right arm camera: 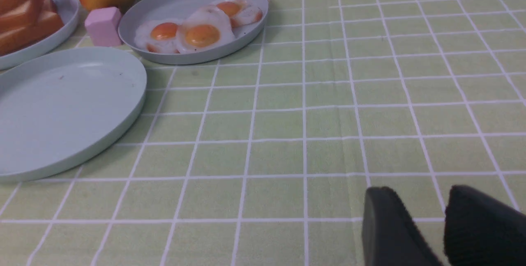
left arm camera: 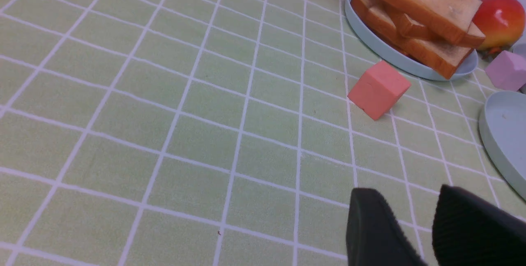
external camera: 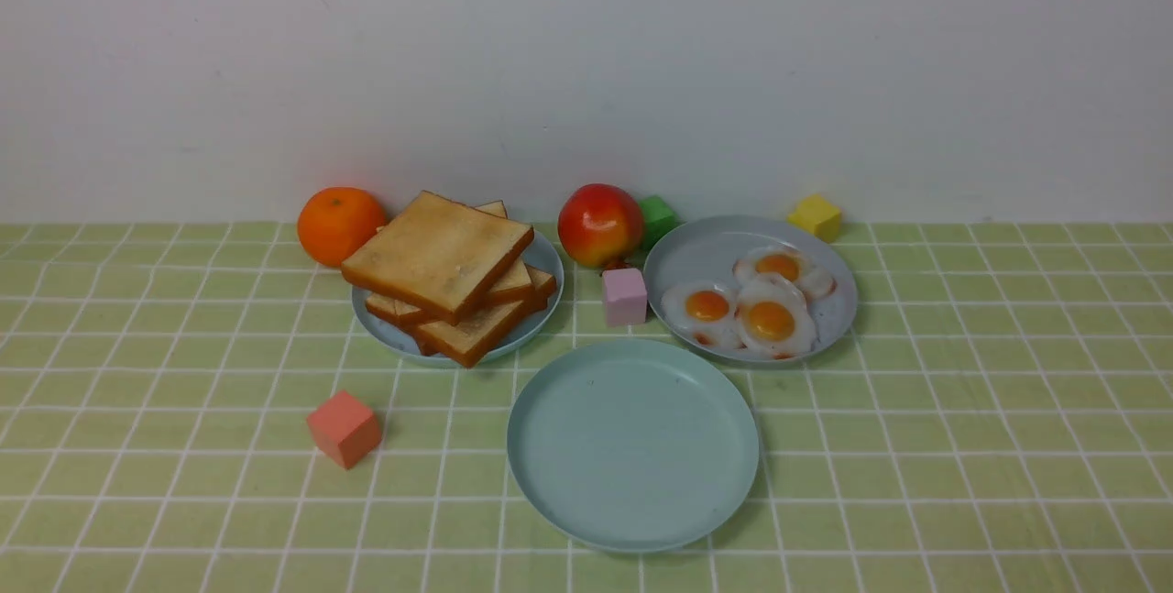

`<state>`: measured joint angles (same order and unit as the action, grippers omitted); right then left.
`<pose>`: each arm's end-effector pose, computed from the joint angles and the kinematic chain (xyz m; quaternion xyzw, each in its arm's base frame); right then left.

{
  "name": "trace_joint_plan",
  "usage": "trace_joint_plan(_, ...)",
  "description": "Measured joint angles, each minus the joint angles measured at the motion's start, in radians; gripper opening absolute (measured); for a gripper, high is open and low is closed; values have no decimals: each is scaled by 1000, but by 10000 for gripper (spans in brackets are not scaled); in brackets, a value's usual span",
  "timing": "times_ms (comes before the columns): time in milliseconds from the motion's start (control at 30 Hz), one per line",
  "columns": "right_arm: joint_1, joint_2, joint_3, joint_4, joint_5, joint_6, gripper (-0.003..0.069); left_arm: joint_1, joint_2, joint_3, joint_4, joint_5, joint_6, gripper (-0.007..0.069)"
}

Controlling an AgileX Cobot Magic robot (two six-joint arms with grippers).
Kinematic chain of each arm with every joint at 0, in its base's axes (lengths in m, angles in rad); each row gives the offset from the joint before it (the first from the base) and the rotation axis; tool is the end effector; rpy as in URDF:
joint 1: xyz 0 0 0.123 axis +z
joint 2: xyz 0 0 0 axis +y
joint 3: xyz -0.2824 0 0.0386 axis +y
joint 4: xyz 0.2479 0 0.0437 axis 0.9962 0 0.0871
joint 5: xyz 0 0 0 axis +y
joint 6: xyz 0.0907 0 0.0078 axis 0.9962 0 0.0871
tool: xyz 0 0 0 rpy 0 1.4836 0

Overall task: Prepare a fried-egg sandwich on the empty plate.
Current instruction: Use the left arm to grab a slice of bread

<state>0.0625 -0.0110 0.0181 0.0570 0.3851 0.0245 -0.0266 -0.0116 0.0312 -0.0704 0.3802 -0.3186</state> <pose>0.0520 0.0052 0.1730 -0.0004 0.8061 0.0499 0.5896 0.0524 -0.0038 0.1691 -0.1361 0.7967 -0.1303 0.5742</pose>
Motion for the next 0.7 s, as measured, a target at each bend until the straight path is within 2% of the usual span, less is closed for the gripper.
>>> trace_joint_plan(700,0,0,0,0,0,0,238,0,0,0,-18,-50,-15,239)
